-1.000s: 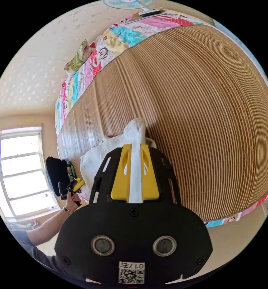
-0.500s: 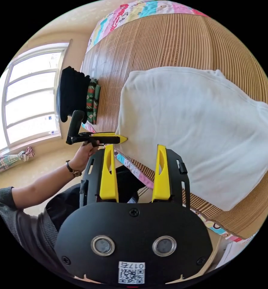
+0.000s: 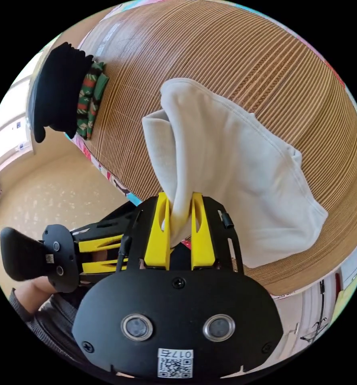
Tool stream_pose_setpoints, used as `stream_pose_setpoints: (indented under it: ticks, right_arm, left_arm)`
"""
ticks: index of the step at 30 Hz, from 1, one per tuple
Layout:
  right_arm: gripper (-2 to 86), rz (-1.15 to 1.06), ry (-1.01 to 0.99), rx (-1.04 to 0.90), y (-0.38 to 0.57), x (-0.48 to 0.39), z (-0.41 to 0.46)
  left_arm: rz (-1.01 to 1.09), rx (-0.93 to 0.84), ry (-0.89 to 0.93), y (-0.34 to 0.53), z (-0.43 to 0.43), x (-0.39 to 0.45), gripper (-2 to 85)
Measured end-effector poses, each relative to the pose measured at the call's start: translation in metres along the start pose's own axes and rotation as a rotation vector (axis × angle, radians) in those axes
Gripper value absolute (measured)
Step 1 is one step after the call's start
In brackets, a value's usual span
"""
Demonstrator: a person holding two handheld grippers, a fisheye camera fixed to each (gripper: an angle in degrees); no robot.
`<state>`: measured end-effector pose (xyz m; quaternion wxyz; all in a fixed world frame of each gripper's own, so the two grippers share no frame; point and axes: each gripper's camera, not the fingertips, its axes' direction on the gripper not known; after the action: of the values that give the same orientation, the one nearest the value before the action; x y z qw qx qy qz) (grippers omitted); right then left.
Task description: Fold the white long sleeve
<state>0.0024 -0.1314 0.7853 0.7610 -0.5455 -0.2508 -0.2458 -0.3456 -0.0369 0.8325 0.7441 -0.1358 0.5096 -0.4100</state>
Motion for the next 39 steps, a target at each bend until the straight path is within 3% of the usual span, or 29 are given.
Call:
stream_pose_setpoints:
  ticks: [4,8,10,14,20,27,35,39]
  right_arm:
    - [8.1,-0.038,-0.302,0.229,0.074,0.086,-0.021]
    - [7.7,-0.028,-0.403,0.400,0.181,0.191,-0.017]
    - [7.7,0.052,-0.406,0.429,0.219,0.235,-0.004]
    - [9.6,0.533,-0.384,0.509,0.305,0.330,0.041]
    - [16.0,0.801,-0.789,0.736,0.392,0.356,0.152]
    - [28.4,0.695,-1.318,0.736,0.390,0.326,0.305]
    - [30.8,0.507,-1.705,0.894,0.329,0.350,0.365]
    - [27.5,0.443,-1.729,0.865,0.308,0.362,0.379]
  left_arm:
    - [0.066,0.152,0.307,-0.002,-0.019,-0.023,7.0]
    - [0.040,0.062,0.295,-0.023,0.003,-0.051,8.8]
    - [0.000,-0.018,0.269,-0.042,0.033,-0.074,12.3]
    - [-0.047,-0.152,0.268,-0.073,0.095,-0.105,14.7]
    - [-0.147,-0.448,0.243,-0.109,0.211,-0.152,19.5]
    - [-0.227,-0.765,0.401,-0.132,0.273,-0.163,11.3]
    - [-0.035,-0.848,0.452,-0.148,0.264,-0.108,7.5]
    - [-0.020,-0.796,0.424,-0.158,0.248,-0.095,7.3]
